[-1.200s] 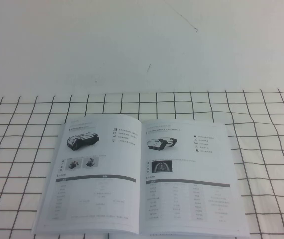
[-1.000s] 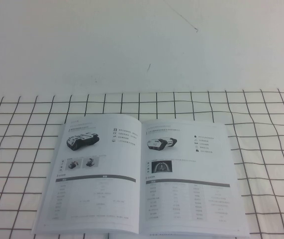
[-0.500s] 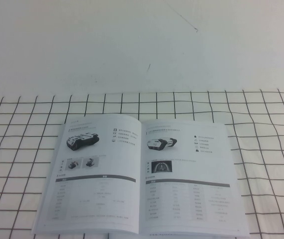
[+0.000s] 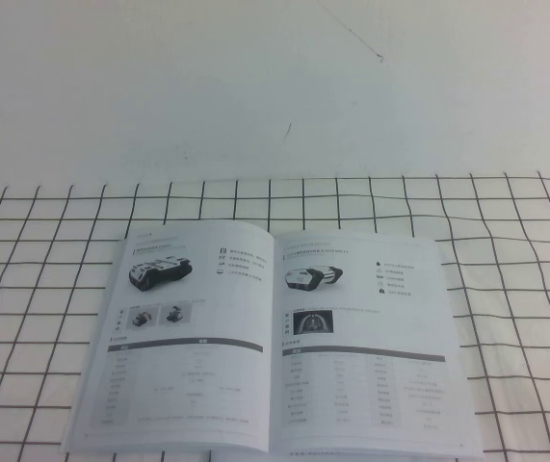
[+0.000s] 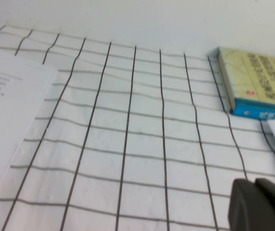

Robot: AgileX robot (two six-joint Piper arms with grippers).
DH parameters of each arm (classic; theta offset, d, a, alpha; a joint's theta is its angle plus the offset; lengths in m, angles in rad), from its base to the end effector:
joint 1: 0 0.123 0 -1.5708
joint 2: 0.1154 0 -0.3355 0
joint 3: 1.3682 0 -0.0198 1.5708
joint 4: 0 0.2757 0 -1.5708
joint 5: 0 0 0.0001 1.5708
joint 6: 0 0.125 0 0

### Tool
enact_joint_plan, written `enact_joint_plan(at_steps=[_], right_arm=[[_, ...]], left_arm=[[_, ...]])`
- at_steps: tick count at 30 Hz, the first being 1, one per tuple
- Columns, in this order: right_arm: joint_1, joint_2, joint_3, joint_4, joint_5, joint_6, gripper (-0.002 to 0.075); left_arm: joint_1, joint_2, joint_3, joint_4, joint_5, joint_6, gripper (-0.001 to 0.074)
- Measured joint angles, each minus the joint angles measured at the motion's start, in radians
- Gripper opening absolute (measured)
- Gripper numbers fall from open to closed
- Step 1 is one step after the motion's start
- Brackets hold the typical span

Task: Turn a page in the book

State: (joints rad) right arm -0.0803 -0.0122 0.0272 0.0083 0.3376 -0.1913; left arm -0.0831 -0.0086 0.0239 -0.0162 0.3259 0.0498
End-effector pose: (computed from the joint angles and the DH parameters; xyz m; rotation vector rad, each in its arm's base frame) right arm 0.0603 -0.0045 0.1643 -0.0968 1.8375 -0.1825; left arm 0.0607 -0.0057 0.1668 0.1109 1.8216 -0.0391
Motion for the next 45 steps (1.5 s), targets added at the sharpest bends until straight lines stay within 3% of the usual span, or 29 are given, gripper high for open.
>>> enact_joint_plan(at_steps=[5, 17, 24, 27, 30, 37, 40, 45], right_arm=[[0.0, 0.0, 0.0, 0.0, -0.168, 0.0, -0.0002], [0.0, 0.0, 0.0, 0.022, -0.949, 0.047, -0.0002], [0.0, 0.0, 0.0, 0.068, -1.081, 0.054, -0.0002], [0.0, 0.0, -0.044, 0.101, -1.024, 0.033, -0.0002], [0.0, 0.0, -0.149, 0.094, -0.871, 0.006, -0.0002], [0.0, 0.002, -0.439, 0.1, -0.376, 0.006, -0.0002], [0.0, 0.051, -0.522, 0.152, -0.223, 0.008, -0.0002], [0.0, 0.228, -0.578, 0.291, 0.007, -0.013, -0.0002]], left_arm=[[0.0, 0.0, 0.004, 0.074, -0.118, 0.008, -0.0003], [0.0, 0.0, 0.004, 0.092, -0.674, -0.016, -0.0003], [0.0, 0.0, 0.004, 0.071, -0.881, -0.037, -0.0003], [0.0, 0.0, 0.001, 0.037, -0.89, -0.025, -0.0003], [0.0, 0.0, -0.073, 0.029, -0.742, -0.014, -0.0002], [0.0, 0.063, -0.391, 0.03, -0.158, -0.008, -0.0002], [0.0, 0.164, -0.478, 0.01, 0.006, -0.008, -0.0002], [0.0, 0.343, -0.523, -0.138, 0.043, -0.006, -0.0002]])
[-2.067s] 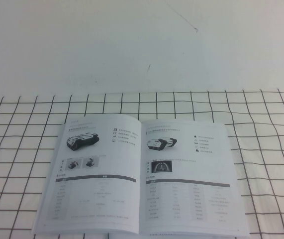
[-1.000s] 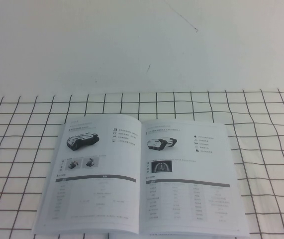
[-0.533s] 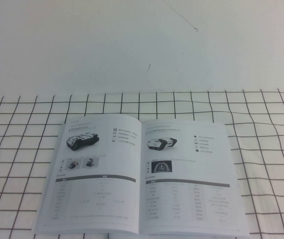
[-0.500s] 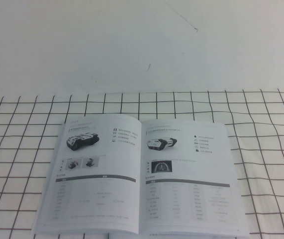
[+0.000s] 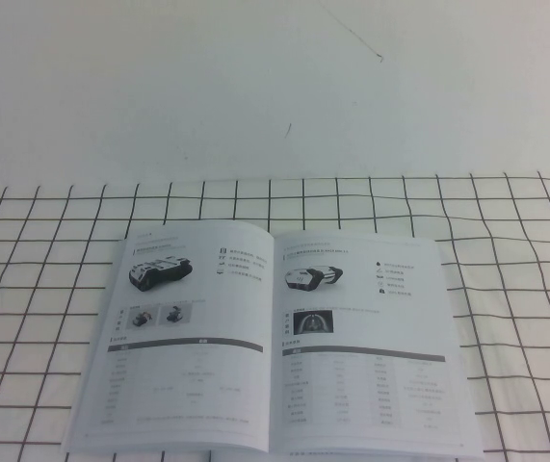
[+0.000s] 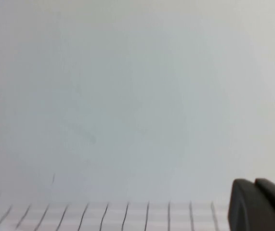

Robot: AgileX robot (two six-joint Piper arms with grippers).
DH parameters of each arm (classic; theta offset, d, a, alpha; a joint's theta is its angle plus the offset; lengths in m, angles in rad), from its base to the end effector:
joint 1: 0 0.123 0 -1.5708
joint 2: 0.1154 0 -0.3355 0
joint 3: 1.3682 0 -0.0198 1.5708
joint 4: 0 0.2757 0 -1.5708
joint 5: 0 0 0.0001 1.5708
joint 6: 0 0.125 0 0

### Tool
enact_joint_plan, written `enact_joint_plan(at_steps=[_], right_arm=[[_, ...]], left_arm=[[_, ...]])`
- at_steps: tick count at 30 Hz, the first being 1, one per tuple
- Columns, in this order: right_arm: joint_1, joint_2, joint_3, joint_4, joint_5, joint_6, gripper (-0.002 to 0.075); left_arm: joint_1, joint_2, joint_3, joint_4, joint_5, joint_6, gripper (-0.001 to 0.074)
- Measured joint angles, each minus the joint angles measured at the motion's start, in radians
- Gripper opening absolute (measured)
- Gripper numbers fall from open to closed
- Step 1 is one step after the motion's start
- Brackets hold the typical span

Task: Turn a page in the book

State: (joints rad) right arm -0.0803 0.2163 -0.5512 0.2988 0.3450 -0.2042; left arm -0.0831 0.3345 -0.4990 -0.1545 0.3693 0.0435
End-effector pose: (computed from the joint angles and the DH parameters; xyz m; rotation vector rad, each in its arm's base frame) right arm 0.0509 0.0084 0.3745 0.0363 1.4799 0.0718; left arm 0.0831 -0.0139 0.3425 0.0270 1.6874 -0.1849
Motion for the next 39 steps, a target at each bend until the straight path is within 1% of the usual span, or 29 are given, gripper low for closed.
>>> enact_joint_plan(at_steps=[1, 3, 6, 8, 12, 15, 17, 20, 26, 29, 31, 33, 34, 36, 39], right_arm=[[0.0, 0.044, -0.002, 0.032, 0.047, -0.023, -0.0002], [0.0, 0.132, -0.005, 0.125, 0.145, -0.12, -0.0002], [0.0, 0.254, -0.014, 0.29, 0.26, -0.295, -0.0002], [0.0, 0.336, -0.03, 0.365, 0.33, -0.409, -0.0002], [0.0, 0.539, -0.082, 0.449, 0.444, -0.568, -0.0002], [0.0, 0.682, -0.125, 0.489, 0.454, -0.678, -0.0001], [0.005, 0.776, -0.16, 0.501, 0.454, -0.718, -0.0001], [0.037, 0.923, -0.214, 0.502, 0.431, -0.74, -0.0001], [0.155, 1.147, -0.289, 0.513, 0.371, -0.747, -0.0001], [0.223, 1.247, -0.331, 0.517, 0.359, -0.747, -0.0001], [0.253, 1.319, -0.361, 0.52, 0.357, -0.747, 0.0], [0.266, 1.386, -0.393, 0.525, 0.357, -0.747, 0.0025], [0.266, 1.411, -0.406, 0.525, 0.359, -0.747, 0.0055], [0.267, 1.464, -0.431, 0.527, 0.361, -0.747, 0.0154], [0.267, 1.518, -0.454, 0.527, 0.366, -0.747, 0.0347]], left_arm=[[0.0, 0.04, -0.007, -0.055, 0.005, 0.007, -0.0002], [0.0, 0.121, -0.028, -0.175, 0.035, 0.037, -0.0002], [0.0, 0.278, -0.093, -0.343, 0.129, 0.158, -0.0002], [0.0, 0.395, -0.142, -0.444, 0.187, 0.243, -0.0002], [0.0, 0.628, -0.256, -0.69, 0.306, 0.473, -0.0002], [-0.012, 0.786, -0.343, -0.835, 0.369, 0.623, -0.0002], [-0.034, 0.887, -0.389, -0.852, 0.376, 0.669, -0.0002], [-0.082, 1.0, -0.44, -0.795, 0.351, 0.673, -0.0002], [-0.21, 1.172, -0.488, -0.635, 0.229, 0.568, -0.0002], [-0.262, 1.251, -0.494, -0.609, 0.178, 0.524, -0.0002], [-0.285, 1.3, -0.496, -0.601, 0.151, 0.513, -0.0002], [-0.297, 1.356, -0.496, -0.597, 0.127, 0.51, -0.0002], [-0.3, 1.379, -0.498, -0.597, 0.114, 0.51, -0.0002], [-0.302, 1.431, -0.498, -0.601, 0.097, 0.504, -0.0002], [-0.302, 1.489, -0.498, -0.609, 0.079, 0.493, -0.0002]])
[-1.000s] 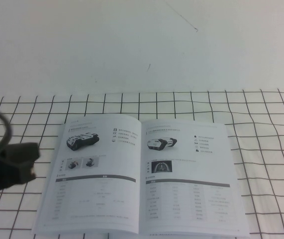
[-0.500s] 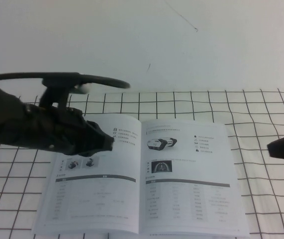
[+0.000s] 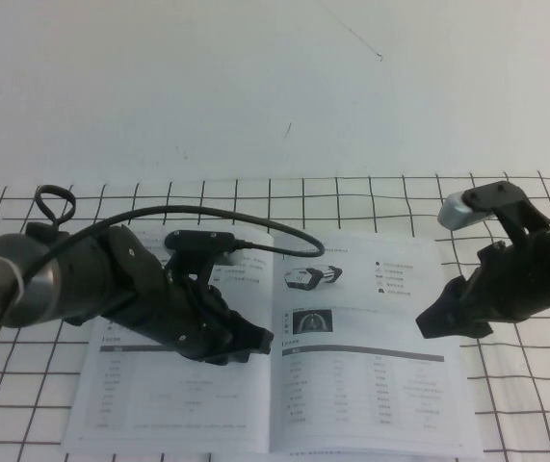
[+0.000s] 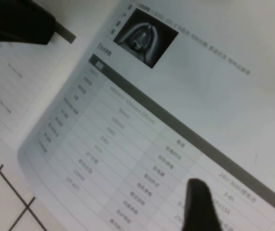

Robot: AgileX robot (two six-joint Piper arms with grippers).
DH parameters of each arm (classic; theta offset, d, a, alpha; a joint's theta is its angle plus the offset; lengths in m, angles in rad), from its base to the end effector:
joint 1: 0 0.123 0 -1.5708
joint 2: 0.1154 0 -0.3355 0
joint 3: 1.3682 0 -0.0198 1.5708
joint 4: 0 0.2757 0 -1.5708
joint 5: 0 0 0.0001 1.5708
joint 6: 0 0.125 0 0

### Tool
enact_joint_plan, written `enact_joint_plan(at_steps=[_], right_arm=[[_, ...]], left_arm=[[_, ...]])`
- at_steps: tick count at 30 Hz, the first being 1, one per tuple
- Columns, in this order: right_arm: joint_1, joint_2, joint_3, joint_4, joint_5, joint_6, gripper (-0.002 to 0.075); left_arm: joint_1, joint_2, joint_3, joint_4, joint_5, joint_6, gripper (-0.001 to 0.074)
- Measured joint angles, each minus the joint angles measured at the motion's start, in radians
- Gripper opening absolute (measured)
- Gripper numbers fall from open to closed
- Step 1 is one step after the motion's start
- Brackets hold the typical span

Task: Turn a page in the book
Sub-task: Open the closed book

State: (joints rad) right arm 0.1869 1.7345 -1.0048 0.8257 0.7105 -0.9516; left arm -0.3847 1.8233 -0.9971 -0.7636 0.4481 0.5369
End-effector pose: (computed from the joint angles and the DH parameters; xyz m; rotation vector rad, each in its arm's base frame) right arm 0.3501 0.1273 0.1951 -0.7263 2.5542 0.6559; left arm 0.3517 -0.1829 0.1602 0.3854 2.6619 -0.5846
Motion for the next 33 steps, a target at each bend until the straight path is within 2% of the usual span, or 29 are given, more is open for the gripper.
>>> enact_joint_plan(at_steps=[3, 6, 27, 33], right_arm=[[0.0, 0.037, -0.008, 0.0, -0.025, 0.012, 0.0453], [0.0, 0.06, -0.012, 0.002, -0.05, 0.034, 0.0484], [0.0, 0.183, -0.017, 0.006, -0.113, 0.112, 0.0496], [0.0, 0.183, -0.047, -0.05, -0.096, 0.176, 0.0496]], left_arm=[[0.0, 0.034, -0.004, -0.006, -0.002, -0.003, -0.0002], [0.0, 0.046, -0.009, -0.018, 0.0, -0.003, -0.0002], [0.002, 0.054, -0.009, -0.062, -0.005, -0.03, -0.0002], [0.002, 0.054, -0.009, -0.07, -0.007, -0.035, -0.0002]])
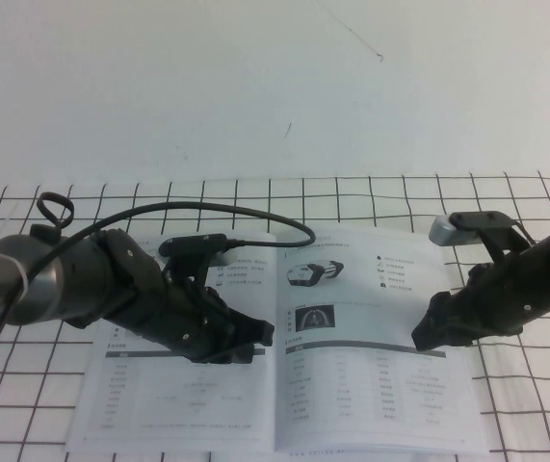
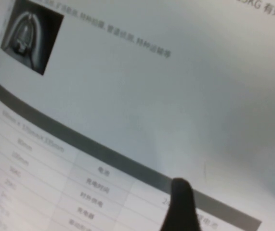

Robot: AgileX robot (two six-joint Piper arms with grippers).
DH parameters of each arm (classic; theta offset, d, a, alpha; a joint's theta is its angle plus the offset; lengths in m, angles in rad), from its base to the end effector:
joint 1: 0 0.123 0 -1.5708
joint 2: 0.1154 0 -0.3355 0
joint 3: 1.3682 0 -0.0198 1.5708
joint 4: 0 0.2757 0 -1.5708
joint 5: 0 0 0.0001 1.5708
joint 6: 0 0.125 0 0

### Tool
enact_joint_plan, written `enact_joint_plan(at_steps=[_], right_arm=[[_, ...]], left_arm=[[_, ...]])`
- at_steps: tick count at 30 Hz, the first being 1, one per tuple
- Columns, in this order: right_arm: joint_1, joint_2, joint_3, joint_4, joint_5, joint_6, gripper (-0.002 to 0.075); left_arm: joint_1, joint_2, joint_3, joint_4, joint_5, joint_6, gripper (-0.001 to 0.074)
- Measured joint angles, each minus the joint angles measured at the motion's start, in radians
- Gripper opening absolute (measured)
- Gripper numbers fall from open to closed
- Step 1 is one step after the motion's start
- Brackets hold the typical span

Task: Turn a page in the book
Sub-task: Open the closed book

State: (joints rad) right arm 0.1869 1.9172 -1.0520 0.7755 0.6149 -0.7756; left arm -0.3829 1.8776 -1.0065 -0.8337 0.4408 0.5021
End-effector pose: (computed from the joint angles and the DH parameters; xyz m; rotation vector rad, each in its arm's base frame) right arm 0.3800 0.1233 0.1356 -0.4923 2.7321 0.6043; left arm 0.3575 -0.1867 0.1432 0.2459 2.7138 -0.6345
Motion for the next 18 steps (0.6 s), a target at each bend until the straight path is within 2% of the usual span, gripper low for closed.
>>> enact_joint_plan(at_steps=[6, 18], right_arm=[[0.0, 0.0, -0.017, -0.059, 0.024, 0.094, 0.0496], [0.0, 0.006, -0.017, -0.092, 0.058, 0.109, 0.0496]], left_arm=[[0.0, 0.01, 0.0, -0.008, 0.0, -0.001, -0.0002], [0.002, 0.019, 0.0, -0.08, 0.011, -0.001, -0.0002]])
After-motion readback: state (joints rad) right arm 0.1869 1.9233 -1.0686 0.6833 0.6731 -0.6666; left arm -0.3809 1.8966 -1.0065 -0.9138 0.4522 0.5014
